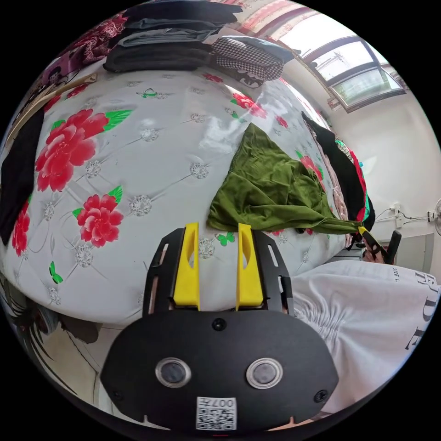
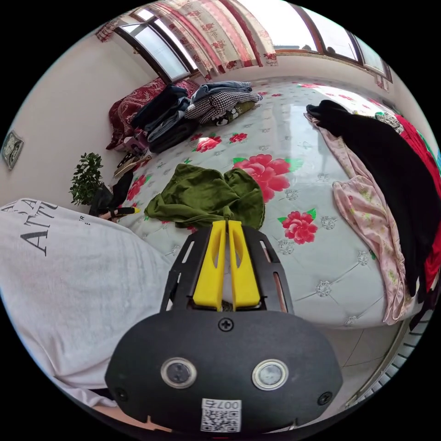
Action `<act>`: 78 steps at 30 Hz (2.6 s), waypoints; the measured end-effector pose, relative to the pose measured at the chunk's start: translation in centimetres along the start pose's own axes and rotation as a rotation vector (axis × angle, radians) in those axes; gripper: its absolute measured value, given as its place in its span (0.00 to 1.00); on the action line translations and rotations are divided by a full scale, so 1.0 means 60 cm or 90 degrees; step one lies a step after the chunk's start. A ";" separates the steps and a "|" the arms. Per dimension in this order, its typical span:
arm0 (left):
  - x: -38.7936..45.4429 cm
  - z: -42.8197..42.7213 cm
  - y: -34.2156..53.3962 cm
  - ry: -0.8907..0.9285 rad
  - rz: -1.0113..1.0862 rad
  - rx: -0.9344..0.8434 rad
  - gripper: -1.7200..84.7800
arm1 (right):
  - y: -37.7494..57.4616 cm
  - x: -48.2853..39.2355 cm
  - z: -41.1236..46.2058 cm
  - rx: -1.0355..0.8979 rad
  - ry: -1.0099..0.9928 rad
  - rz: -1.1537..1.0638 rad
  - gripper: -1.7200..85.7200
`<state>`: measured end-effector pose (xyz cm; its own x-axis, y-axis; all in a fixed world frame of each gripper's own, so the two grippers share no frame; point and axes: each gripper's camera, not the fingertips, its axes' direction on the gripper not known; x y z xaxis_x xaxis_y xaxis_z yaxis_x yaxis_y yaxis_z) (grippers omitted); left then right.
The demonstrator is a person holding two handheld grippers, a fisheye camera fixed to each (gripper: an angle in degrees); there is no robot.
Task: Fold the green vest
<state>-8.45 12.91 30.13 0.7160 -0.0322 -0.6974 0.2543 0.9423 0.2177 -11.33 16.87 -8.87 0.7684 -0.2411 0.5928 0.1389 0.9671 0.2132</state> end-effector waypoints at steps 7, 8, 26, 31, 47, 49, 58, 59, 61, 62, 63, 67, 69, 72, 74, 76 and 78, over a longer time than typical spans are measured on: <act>0.036 0.081 -0.051 -0.141 0.110 -0.111 0.04 | 0.011 0.027 -0.021 -0.002 0.026 -0.007 0.02; 0.035 0.081 -0.052 -0.124 0.116 -0.116 0.02 | 0.012 0.027 -0.026 0.002 0.029 -0.007 0.02; -0.145 -0.280 -0.139 0.198 0.045 0.351 0.01 | -0.275 0.088 -0.177 0.231 -0.026 -0.080 0.02; -0.107 -0.455 -0.198 0.263 0.057 0.533 0.01 | -0.376 0.023 -0.350 0.458 -0.052 -0.106 0.02; -0.098 -0.382 0.126 0.151 0.201 0.514 0.01 | -0.122 0.006 -0.281 0.354 -0.021 -0.266 0.02; -0.128 -0.277 0.169 0.131 0.151 0.444 0.01 | -0.083 0.030 -0.198 0.268 -0.017 -0.212 0.02; -0.235 0.007 0.314 0.278 -0.143 0.293 0.01 | 0.027 0.073 0.009 0.012 -0.031 -0.048 0.02; -0.231 0.006 0.319 0.274 -0.140 0.290 0.01 | 0.029 0.072 0.007 0.009 -0.033 -0.044 0.02; -0.213 -0.006 0.326 0.263 -0.116 0.267 0.01 | 0.028 0.073 -0.002 0.000 -0.035 -0.027 0.02; -0.209 -0.010 0.325 0.262 -0.109 0.260 0.01 | 0.027 0.073 -0.005 0.001 -0.038 -0.024 0.02; -0.201 -0.017 0.322 0.264 -0.095 0.250 0.01 | 0.022 0.074 -0.011 0.007 -0.043 -0.018 0.02; -0.190 -0.031 0.277 0.262 -0.076 0.257 0.01 | -0.026 0.079 -0.011 0.019 -0.065 -0.010 0.02; -0.193 -0.024 0.235 0.270 -0.082 0.259 0.01 | -0.065 0.080 0.001 0.020 -0.070 -0.015 0.02; -0.196 -0.005 0.141 0.256 -0.105 0.265 0.01 | -0.150 0.083 0.035 0.022 -0.060 -0.026 0.02; -0.201 0.018 0.082 0.240 -0.130 0.259 0.02 | -0.200 0.093 0.066 0.033 -0.042 0.001 0.03; -0.209 0.054 0.021 0.175 -0.181 0.231 0.08 | -0.253 0.111 0.120 0.006 -0.025 0.045 0.04; -0.215 0.074 -0.004 0.129 -0.213 0.191 0.12 | -0.273 0.125 0.156 -0.051 -0.016 0.081 0.05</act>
<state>-14.87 11.61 42.07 0.4294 -0.2227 -0.8752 0.6462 0.7528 0.1256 -13.68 -1.57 -0.62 0.7671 -0.1168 0.6308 0.0913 0.9932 0.0728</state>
